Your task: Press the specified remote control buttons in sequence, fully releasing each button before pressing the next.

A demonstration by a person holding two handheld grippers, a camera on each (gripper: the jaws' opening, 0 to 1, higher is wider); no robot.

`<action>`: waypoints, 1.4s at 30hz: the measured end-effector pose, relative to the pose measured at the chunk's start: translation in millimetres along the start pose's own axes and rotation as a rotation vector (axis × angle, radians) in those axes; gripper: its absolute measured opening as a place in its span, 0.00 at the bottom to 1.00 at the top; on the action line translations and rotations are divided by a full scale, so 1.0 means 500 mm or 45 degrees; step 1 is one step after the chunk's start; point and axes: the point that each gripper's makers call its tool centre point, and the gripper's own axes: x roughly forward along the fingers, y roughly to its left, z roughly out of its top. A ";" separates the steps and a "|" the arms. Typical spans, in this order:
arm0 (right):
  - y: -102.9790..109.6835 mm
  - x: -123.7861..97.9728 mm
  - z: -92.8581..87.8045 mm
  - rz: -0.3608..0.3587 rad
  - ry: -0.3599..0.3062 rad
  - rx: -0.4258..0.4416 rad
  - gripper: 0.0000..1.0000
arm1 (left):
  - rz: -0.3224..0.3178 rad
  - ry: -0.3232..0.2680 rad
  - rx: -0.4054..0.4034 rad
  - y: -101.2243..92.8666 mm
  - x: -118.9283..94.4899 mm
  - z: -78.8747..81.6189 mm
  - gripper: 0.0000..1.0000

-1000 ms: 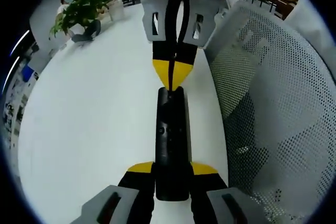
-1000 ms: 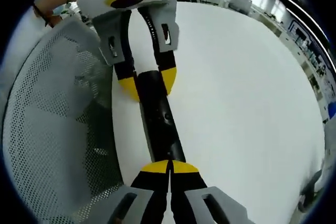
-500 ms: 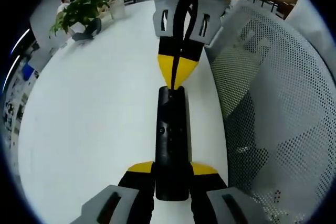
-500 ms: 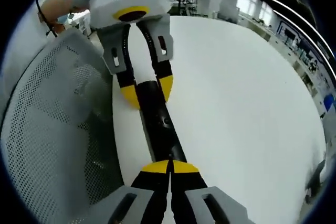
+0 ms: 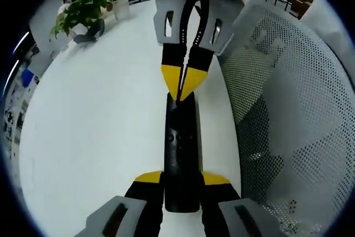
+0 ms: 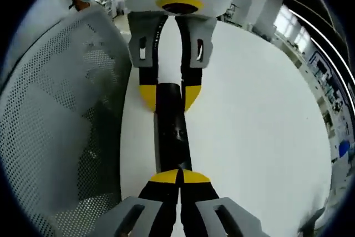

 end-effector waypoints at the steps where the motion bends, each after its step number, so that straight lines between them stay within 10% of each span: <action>1: 0.001 0.002 -0.001 -0.001 0.007 -0.025 0.00 | 0.000 0.003 0.000 0.000 0.000 0.000 0.23; 13: -0.004 0.011 0.002 -0.055 0.013 -0.085 0.00 | -0.026 -0.015 0.026 0.000 0.000 -0.001 0.23; 25: -0.011 0.003 0.002 -0.053 -0.190 0.347 0.00 | -0.023 -0.013 0.013 0.000 0.001 0.001 0.23; 42: -0.006 0.021 0.018 0.035 -0.114 0.179 0.00 | -0.027 -0.030 0.012 0.000 0.000 0.002 0.23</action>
